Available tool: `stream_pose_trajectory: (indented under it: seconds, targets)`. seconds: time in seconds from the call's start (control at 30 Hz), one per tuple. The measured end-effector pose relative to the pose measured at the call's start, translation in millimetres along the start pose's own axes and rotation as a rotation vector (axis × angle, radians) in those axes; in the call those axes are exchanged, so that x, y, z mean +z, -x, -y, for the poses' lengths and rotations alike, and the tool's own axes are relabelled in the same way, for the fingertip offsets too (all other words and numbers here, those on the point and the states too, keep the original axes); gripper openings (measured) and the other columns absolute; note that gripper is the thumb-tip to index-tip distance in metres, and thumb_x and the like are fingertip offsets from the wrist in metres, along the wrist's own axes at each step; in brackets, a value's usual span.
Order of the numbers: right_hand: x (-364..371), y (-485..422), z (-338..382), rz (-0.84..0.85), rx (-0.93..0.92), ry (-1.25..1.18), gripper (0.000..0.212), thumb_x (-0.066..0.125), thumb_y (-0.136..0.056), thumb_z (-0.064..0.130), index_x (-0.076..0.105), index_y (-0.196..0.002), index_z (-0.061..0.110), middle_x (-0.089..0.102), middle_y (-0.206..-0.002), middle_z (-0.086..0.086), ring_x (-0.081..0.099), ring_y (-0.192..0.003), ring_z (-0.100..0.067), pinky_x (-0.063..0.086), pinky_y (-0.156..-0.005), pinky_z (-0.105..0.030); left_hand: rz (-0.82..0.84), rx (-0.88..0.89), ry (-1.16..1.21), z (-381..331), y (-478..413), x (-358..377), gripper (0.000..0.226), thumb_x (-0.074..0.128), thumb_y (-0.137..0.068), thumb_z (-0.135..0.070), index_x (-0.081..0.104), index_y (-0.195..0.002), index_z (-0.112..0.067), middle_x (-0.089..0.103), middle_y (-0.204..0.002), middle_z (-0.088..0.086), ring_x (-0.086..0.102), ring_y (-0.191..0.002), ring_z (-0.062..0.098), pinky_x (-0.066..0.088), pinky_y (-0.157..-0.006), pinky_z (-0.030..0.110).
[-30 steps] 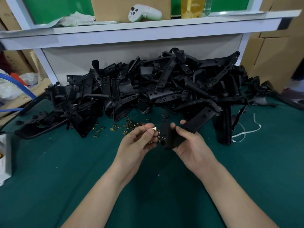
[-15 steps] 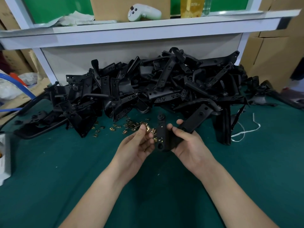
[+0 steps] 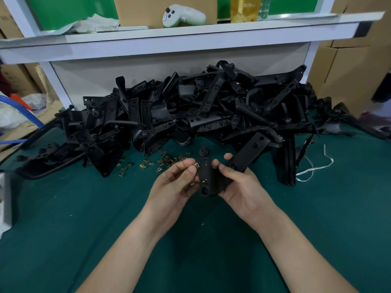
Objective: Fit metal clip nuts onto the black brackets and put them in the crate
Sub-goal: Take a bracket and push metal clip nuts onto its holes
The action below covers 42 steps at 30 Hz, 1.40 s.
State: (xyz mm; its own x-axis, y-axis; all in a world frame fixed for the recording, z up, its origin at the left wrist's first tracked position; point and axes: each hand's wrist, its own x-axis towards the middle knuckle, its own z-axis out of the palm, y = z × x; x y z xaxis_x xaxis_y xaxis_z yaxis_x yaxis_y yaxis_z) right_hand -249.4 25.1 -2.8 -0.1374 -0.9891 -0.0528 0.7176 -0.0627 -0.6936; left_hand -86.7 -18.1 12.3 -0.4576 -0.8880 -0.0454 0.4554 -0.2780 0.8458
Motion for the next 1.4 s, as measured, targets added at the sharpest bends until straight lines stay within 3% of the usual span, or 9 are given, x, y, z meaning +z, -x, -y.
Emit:
stream_pose_trajectory:
  seconds: [0.17, 0.4, 0.67, 0.93, 1.07, 1.2, 1.4]
  targets:
    - [0.6, 0.1, 0.4, 0.006, 0.001, 0.007, 0.029, 0.064, -0.084, 0.005, 0.059, -0.108, 0.021, 0.075, -0.097, -0.007, 0.074, -0.096, -0.028, 0.061, -0.070, -0.041, -0.027, 0.009, -0.021, 0.2, -0.1, -0.4, 0.021, 0.069, -0.079, -0.011, 0.071, -0.100, -0.011, 0.071, -0.079, 0.000, 0.066, -0.068, 0.007, 0.057, -0.068, 0.020]
    - [-1.6, -0.1, -0.8, -0.006, -0.008, 0.054, 0.025, 0.056, -0.095, 0.000, 0.058, -0.108, 0.021, 0.075, -0.097, -0.006, 0.074, -0.096, -0.026, 0.060, -0.066, -0.038, -0.040, 0.008, -0.066, 0.1, -1.1, -2.1, 0.026, 0.071, -0.078, -0.016, 0.072, -0.103, -0.009, 0.071, -0.084, 0.003, 0.065, -0.071, 0.010, 0.057, -0.068, 0.021]
    - [-1.5, -0.4, -1.3, -0.011, -0.011, 0.121, 0.025, 0.053, -0.098, -0.001, 0.057, -0.108, 0.022, 0.075, -0.098, -0.004, 0.073, -0.097, -0.025, 0.059, -0.068, -0.038, -0.041, 0.030, -0.202, -1.0, -2.4, -6.7, 0.031, 0.075, -0.075, -0.024, 0.074, -0.104, -0.012, 0.074, -0.093, 0.006, 0.066, -0.080, 0.015, 0.059, -0.083, 0.028]
    - [-0.9, -0.9, -4.9, -0.003, -0.051, 0.162, 0.025, 0.053, -0.099, -0.002, 0.057, -0.107, 0.021, 0.075, -0.097, -0.005, 0.073, -0.095, -0.024, 0.060, -0.070, -0.037, -0.009, 0.027, -0.185, 2.1, 0.9, -1.0, 0.040, 0.066, -0.090, -0.025, 0.061, -0.127, -0.013, 0.076, -0.111, 0.006, 0.073, -0.101, 0.019, 0.059, -0.080, 0.026]
    - [-1.7, -1.6, -1.0, -0.012, -0.040, 0.083, 0.025, 0.054, -0.097, -0.001, 0.056, -0.108, 0.021, 0.075, -0.096, -0.004, 0.073, -0.093, -0.023, 0.060, -0.068, -0.038, -0.110, 0.055, -0.236, 1.2, 2.6, 0.9, 0.028, 0.050, -0.105, -0.027, 0.065, -0.123, -0.012, 0.076, -0.101, 0.006, 0.071, -0.091, 0.020, 0.059, -0.084, 0.034]
    - [-1.4, -1.4, 0.2, -0.019, -0.035, 0.064, 0.025, 0.055, -0.097, -0.001, 0.055, -0.109, 0.022, 0.075, -0.095, -0.004, 0.073, -0.093, -0.024, 0.060, -0.068, -0.039, -0.128, 0.116, -0.382, 1.4, 5.7, -1.0, 0.023, 0.054, -0.104, -0.023, 0.073, -0.107, -0.011, 0.076, -0.098, 0.006, 0.068, -0.089, 0.021, 0.056, -0.088, 0.039]
    - [-0.4, -0.8, -4.9, 0.002, -0.021, 0.160, 0.025, 0.053, -0.098, -0.002, 0.057, -0.105, 0.021, 0.075, -0.097, -0.005, 0.073, -0.095, -0.022, 0.060, -0.069, -0.036, -0.099, 0.292, -0.639, 7.9, 13.4, 3.0, 0.015, 0.062, -0.097, -0.035, 0.076, -0.097, -0.030, 0.077, -0.095, -0.010, 0.071, -0.090, 0.003, 0.053, -0.080, 0.015]
